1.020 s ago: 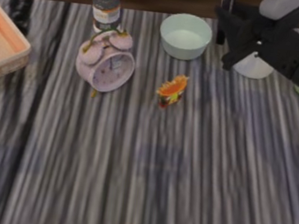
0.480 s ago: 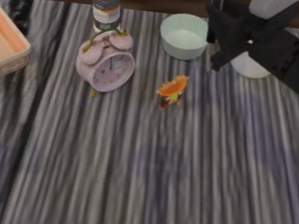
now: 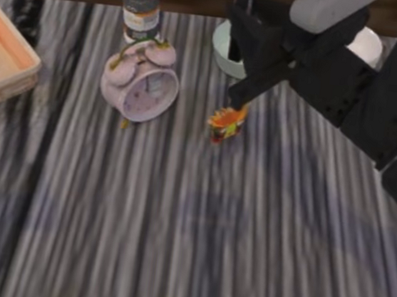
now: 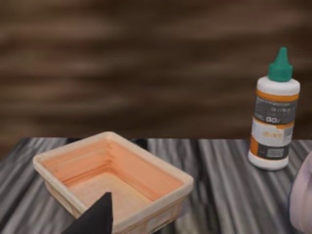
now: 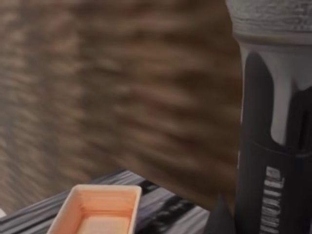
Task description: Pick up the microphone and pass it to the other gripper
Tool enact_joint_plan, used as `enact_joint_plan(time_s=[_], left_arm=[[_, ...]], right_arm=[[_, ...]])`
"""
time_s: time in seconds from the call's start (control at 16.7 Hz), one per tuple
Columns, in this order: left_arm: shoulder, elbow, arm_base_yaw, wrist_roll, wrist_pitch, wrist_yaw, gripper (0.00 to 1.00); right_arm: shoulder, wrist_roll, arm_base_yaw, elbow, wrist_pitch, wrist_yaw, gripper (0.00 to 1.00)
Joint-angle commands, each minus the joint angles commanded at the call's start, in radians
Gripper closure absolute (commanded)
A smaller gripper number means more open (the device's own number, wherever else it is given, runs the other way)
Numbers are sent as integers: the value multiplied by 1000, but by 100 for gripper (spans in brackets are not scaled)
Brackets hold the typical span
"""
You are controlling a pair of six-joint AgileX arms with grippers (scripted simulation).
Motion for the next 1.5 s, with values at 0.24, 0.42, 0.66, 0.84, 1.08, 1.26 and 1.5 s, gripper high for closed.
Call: enact_joint_plan(time_s=[0.24,0.42,0.66,0.84,1.08,1.26,1.5], left_arm=[[0,0,0,0,0,0,0],[0,0,0,0,0,0,0],[2,1,-1,0,1,2,0],[67,55,-23,3,33,61,0],[299,209,-76,14,125,227,0],[544,359,-122,26,213,381,0],[888,563,-186,42,335,592,0]], right_arm=[[2,2,-2,4,2,-3,100],[-1,0,1,0,0,1,100],[-1,0,1,0,0,1,100],[-1,0,1,0,0,1,100],[-1,0,1,0,0,1,100],[-1,0,1,0,0,1,100],[-1,0,1,0,0,1,100]])
